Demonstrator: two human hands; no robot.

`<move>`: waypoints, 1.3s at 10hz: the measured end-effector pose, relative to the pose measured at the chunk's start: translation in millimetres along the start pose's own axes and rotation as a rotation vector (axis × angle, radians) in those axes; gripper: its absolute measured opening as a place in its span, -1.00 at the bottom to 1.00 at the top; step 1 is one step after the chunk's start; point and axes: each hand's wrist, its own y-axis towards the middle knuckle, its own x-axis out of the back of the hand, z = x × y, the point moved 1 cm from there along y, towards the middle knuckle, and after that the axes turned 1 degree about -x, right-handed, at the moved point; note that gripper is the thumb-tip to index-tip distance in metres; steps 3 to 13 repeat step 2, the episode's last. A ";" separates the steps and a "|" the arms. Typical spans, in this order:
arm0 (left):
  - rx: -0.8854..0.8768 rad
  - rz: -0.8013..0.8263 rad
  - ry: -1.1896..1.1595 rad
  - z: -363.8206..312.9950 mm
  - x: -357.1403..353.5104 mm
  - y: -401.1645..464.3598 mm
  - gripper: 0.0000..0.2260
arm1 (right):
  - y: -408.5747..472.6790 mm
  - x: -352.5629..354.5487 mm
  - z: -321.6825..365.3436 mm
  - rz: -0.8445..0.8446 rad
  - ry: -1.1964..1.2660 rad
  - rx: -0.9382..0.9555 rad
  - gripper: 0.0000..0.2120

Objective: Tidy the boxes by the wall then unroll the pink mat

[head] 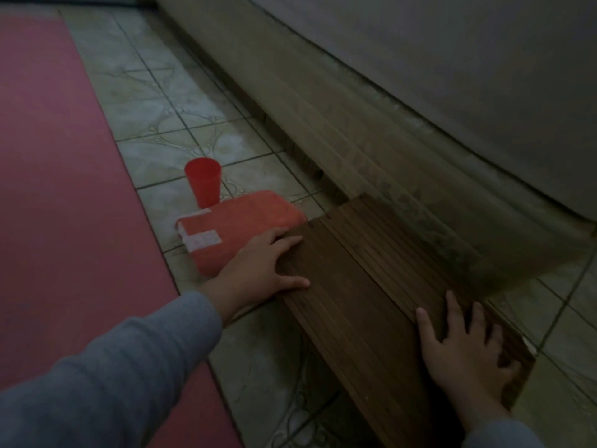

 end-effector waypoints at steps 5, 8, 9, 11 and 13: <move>0.087 -0.387 -0.037 10.6 19.8 -65.6 -0.55 | 15.5 33.5 5.0 0.159 0.084 0.029 -0.18; 0.087 -0.387 -0.037 10.6 19.8 -65.6 -0.55 | 15.5 33.5 5.0 0.159 0.084 0.029 -0.18; 0.087 -0.387 -0.037 10.6 19.8 -65.6 -0.55 | 15.5 33.5 5.0 0.159 0.084 0.029 -0.18; 0.087 -0.387 -0.037 10.6 19.8 -65.6 -0.55 | 15.5 33.5 5.0 0.159 0.084 0.029 -0.18; 0.087 -0.387 -0.037 10.6 19.8 -65.6 -0.55 | 15.5 33.5 5.0 0.159 0.084 0.029 -0.18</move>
